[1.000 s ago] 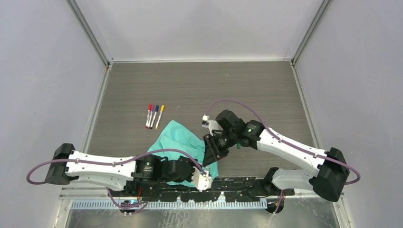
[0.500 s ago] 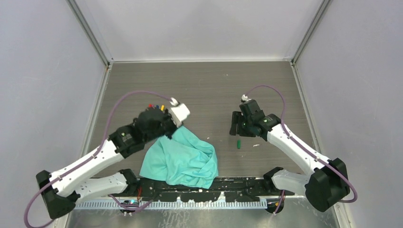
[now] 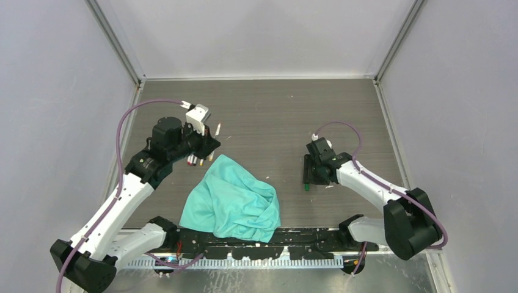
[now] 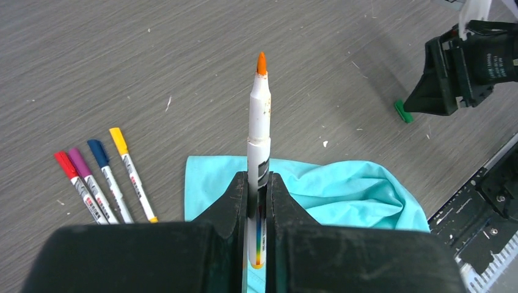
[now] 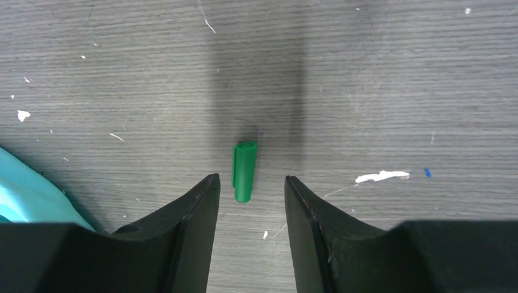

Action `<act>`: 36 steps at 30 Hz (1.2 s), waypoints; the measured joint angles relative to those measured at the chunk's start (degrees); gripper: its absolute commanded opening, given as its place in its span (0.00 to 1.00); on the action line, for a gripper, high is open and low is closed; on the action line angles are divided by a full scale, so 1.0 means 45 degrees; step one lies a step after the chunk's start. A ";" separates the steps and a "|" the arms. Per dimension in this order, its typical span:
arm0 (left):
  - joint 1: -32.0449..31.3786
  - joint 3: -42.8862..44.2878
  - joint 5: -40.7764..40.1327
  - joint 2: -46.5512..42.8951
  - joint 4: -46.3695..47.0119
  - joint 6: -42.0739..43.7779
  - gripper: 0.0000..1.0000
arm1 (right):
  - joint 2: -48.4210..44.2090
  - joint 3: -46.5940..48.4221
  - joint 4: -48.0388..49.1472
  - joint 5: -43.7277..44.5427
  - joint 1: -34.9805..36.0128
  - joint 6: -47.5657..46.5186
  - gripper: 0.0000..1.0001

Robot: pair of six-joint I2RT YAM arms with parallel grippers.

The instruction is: Insert the pens into the pen caps

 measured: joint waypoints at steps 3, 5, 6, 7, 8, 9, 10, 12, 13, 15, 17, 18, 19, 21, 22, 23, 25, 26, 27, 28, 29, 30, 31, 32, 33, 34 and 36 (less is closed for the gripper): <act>0.0000 0.0000 0.0155 0.0005 -0.0005 -0.0068 0.00 | 0.0223 -0.0024 0.0345 -0.0194 0.0005 -0.0049 0.45; 0.0000 0.0000 0.0209 0.0005 0.0000 -0.0126 0.00 | 0.0369 -0.0053 0.0539 -0.0291 0.0005 -0.0073 0.43; 0.0000 0.0000 0.0219 0.0005 -0.0005 -0.0160 0.00 | 0.0466 -0.0068 0.0622 -0.0350 0.0005 -0.0087 0.42; 0.0000 0.0000 0.0223 0.0005 -0.0005 -0.0194 0.00 | 0.0544 -0.0073 0.0675 -0.0384 0.0005 -0.0107 0.42; 0.0000 0.0000 0.0228 0.0010 -0.0005 -0.0228 0.00 | 0.0627 -0.0083 0.0743 -0.0423 0.0005 -0.0112 0.41; 0.0000 0.0000 0.0233 0.0010 -0.0005 -0.0238 0.00 | 0.0729 -0.0097 0.0811 -0.0452 0.0005 -0.0126 0.40; 0.0000 0.0000 0.0248 0.0010 -0.0005 -0.0243 0.00 | 0.0821 -0.0107 0.0879 -0.0500 0.0005 -0.0151 0.39; 0.0000 0.0000 0.0282 0.0010 -0.0005 -0.0262 0.00 | 0.0971 -0.0112 0.0957 -0.0544 0.0005 -0.0180 0.38; 0.0000 0.0000 0.0296 0.0010 -0.0005 -0.0267 0.00 | 0.1059 -0.0117 0.1001 -0.0583 0.0005 -0.0194 0.37; 0.0000 0.0000 0.0316 0.0015 -0.0005 -0.0272 0.00 | 0.1171 -0.0117 0.1039 -0.0622 0.0005 -0.0204 0.35; 0.0000 0.0000 0.0340 0.0019 0.0000 -0.0272 0.00 | 0.1258 -0.0117 0.1069 -0.0631 0.0005 -0.0214 0.34; 0.0000 0.0000 0.0359 0.0024 -0.0005 -0.0272 0.00 | 0.1277 -0.0117 0.1083 -0.0631 0.0005 -0.0214 0.34; 0.0000 0.0000 0.0369 0.0039 -0.0005 -0.0272 0.00 | 0.1287 -0.0117 0.1098 -0.0627 0.0005 -0.0209 0.33; 0.0000 0.0000 0.0408 0.0063 -0.0005 -0.0272 0.00 | 0.1326 -0.0117 0.1103 -0.0617 0.0005 -0.0204 0.31; 0.0000 0.0000 0.0413 0.0063 -0.0005 -0.0272 0.00 | 0.1360 -0.0117 0.1107 -0.0607 0.0005 -0.0204 0.31; 0.0000 0.0000 0.0413 0.0063 -0.0005 -0.0277 0.00 | 0.1384 -0.0112 0.1117 -0.0578 0.0005 -0.0199 0.30; 0.0000 0.0000 0.0418 0.0063 -0.0005 -0.0277 0.00 | 0.1409 -0.0107 0.1107 -0.0544 0.0010 -0.0199 0.28; 0.0000 0.0000 0.0413 0.0063 -0.0005 -0.0272 0.00 | 0.1418 -0.0097 0.1098 -0.0520 0.0029 -0.0199 0.26; 0.0000 0.0000 0.0418 0.0063 -0.0005 -0.0277 0.00 | 0.1438 -0.0087 0.1088 -0.0495 0.0034 -0.0199 0.24; 0.0000 0.0000 0.0418 0.0063 -0.0010 -0.0272 0.00 | 0.1477 -0.0058 0.1054 -0.0452 0.0044 -0.0199 0.22; 0.0000 0.0000 0.0423 0.0063 -0.0005 -0.0277 0.00 | 0.1511 -0.0024 0.1010 -0.0423 0.0058 -0.0189 0.20; 0.0000 0.0000 0.0427 0.0063 -0.0010 -0.0282 0.00 | 0.1564 0.0019 0.0991 -0.0389 0.0063 -0.0185 0.18; 0.0000 0.0000 0.0437 0.0063 -0.0005 -0.0282 0.00 | 0.1598 0.0068 0.0996 -0.0355 0.0068 -0.0160 0.15; 0.0000 0.0000 0.0452 0.0063 -0.0005 -0.0287 0.00 | 0.1622 0.0087 0.1025 -0.0316 0.0073 -0.0141 0.11; 0.0000 -0.0005 0.0461 0.0063 -0.0005 -0.0296 0.00 | 0.1647 0.0107 0.1025 -0.0287 0.0092 -0.0141 0.07; 0.0000 -0.0010 0.0476 0.0063 -0.0005 -0.0316 0.00 | 0.1647 0.0107 0.1030 -0.0277 0.0102 -0.0141 0.01; 0.0000 -0.0024 0.0534 0.0063 -0.0005 -0.0384 0.00 | 0.1627 0.0107 0.1025 -0.0272 0.0112 -0.0136 0.01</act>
